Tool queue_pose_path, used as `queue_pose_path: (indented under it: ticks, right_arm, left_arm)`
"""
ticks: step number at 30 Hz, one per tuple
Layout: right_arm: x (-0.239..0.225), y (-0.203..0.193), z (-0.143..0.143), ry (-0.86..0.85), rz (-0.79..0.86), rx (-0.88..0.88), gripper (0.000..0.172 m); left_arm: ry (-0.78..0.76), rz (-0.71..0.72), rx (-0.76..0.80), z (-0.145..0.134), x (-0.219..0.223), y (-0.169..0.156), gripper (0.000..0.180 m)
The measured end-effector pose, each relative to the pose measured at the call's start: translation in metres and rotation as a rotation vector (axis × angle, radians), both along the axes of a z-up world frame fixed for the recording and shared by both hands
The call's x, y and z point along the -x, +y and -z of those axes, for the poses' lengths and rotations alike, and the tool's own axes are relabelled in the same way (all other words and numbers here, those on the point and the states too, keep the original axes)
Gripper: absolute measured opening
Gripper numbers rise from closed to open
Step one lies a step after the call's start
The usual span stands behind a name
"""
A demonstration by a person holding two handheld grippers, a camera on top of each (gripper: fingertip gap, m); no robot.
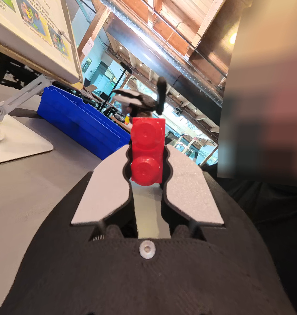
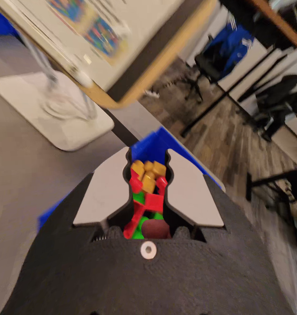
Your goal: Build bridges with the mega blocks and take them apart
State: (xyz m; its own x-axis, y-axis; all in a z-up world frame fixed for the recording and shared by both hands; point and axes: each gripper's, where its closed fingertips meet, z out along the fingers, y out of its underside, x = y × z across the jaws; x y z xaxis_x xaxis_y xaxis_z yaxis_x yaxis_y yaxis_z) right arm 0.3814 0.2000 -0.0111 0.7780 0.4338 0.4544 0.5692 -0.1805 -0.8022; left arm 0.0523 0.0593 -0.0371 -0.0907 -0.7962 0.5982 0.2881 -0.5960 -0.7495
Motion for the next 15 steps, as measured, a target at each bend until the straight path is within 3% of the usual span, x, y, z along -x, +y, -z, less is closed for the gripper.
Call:
queue_pose_path:
  ticks: [2, 6, 11, 15]
  right_arm:
    - [0.049, -0.021, -0.018, 0.050, -0.143, -0.028, 0.035]
    - [0.157, -0.075, -0.029, 0.186, -0.485, 0.041, 0.036]
    - [0.266, -0.134, -0.010, 0.388, -0.820, 0.276, 0.049]
    - [0.306, -0.153, 0.003, 0.552, -0.951, 0.477, 0.053]
  left_arm:
    - [0.045, -0.014, -0.024, 0.003, -0.004, 0.000, 0.034]
    - [0.147, -0.031, -0.100, 0.007, -0.015, -0.007, 0.034]
    - [0.228, -0.061, -0.208, 0.004, -0.027, -0.015, 0.034]
    - [0.282, -0.071, -0.283, 0.004, -0.034, -0.023, 0.035]
